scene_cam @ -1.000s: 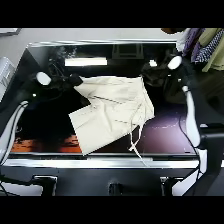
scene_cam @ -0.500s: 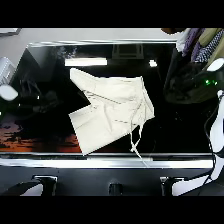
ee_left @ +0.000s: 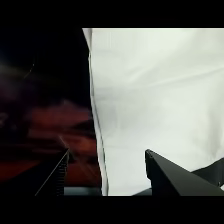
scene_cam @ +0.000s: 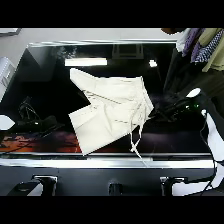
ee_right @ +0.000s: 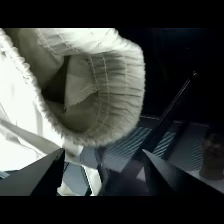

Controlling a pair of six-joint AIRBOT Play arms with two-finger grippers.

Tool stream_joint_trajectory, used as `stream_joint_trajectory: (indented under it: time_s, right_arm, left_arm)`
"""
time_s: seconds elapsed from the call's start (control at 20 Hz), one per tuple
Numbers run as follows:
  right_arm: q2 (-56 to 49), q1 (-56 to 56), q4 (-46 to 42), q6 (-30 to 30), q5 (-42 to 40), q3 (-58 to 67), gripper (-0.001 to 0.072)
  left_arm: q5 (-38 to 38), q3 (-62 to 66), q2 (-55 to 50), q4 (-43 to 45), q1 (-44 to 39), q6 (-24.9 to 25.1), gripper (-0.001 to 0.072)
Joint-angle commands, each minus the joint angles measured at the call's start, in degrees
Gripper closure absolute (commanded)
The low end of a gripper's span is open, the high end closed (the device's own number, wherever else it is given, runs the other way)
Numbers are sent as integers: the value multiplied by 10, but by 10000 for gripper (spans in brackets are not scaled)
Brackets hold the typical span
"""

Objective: Fold the clothes and pants, and hang the long-sleeved shirts on hangers.

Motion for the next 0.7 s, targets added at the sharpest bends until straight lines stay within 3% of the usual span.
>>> stream_joint_trajectory:
  time_s: [0.0,0.2,0.35,0.5,0.55,0.6,0.65]
  right_arm:
    - [3,22,16,-22,-66,-37,165]
    - [3,38,19,-21,-122,-37,173]
    - [4,38,17,-20,-140,-37,224]
    - [18,38,9,-26,-164,-37,427]
    - [24,38,4,-26,-175,-37,568]
    - [30,38,3,-26,-182,-37,654]
    - [35,38,3,-25,-185,-37,685]
  left_arm:
    - [-30,-15,13,-3,1,5,156]
    - [-29,-19,14,-4,1,11,157]
    - [-29,-31,13,-4,1,15,157]
    - [-29,-48,13,-4,1,16,157]
    - [-30,-56,14,-4,1,19,157]
    - [-31,-66,14,-4,1,26,157]
    - [-31,-74,14,-5,1,26,157]
